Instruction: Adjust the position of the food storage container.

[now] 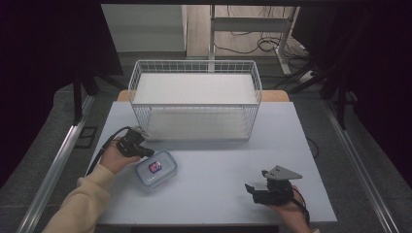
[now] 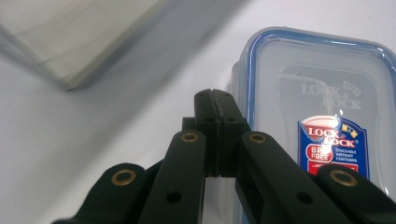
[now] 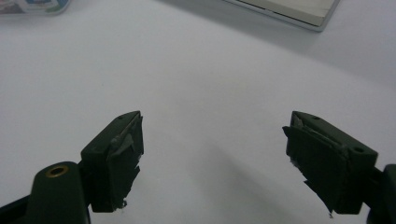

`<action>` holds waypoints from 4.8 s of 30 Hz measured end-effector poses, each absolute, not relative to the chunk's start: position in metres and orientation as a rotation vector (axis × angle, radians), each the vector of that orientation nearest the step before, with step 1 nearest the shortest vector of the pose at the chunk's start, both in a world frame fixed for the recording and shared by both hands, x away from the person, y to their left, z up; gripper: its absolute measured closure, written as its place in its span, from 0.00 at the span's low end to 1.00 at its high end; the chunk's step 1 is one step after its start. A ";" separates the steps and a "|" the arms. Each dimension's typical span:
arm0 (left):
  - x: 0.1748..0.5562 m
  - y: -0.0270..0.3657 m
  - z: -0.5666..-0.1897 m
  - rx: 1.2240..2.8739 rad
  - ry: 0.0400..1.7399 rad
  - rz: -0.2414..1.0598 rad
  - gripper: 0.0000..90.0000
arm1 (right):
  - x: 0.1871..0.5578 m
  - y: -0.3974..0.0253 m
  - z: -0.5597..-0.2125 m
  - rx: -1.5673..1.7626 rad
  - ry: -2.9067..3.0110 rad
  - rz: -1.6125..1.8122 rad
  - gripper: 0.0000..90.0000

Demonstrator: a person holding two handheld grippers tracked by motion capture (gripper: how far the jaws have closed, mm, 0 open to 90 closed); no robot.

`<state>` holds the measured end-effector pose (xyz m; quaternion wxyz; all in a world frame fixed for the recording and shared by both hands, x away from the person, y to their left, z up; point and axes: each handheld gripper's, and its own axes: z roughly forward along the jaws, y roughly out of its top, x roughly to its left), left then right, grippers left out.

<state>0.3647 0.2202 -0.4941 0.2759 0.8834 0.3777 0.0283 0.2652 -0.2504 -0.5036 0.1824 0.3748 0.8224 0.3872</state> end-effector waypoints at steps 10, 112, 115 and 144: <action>0.355 0.191 -0.494 2.404 0.917 0.021 1.00 | 0.265 -0.249 -0.505 1.053 2.328 1.084 0.21; 0.301 0.233 -0.508 2.289 1.076 0.117 1.00 | 0.263 -0.243 -0.505 1.060 2.345 1.035 0.21; 0.305 0.220 -0.508 2.293 1.049 0.109 1.00 | 0.263 -0.243 -0.506 1.061 2.344 1.036 0.21; 0.327 0.142 -0.504 2.321 0.927 0.079 0.99 | 0.262 -0.245 -0.505 1.049 2.355 1.029 0.21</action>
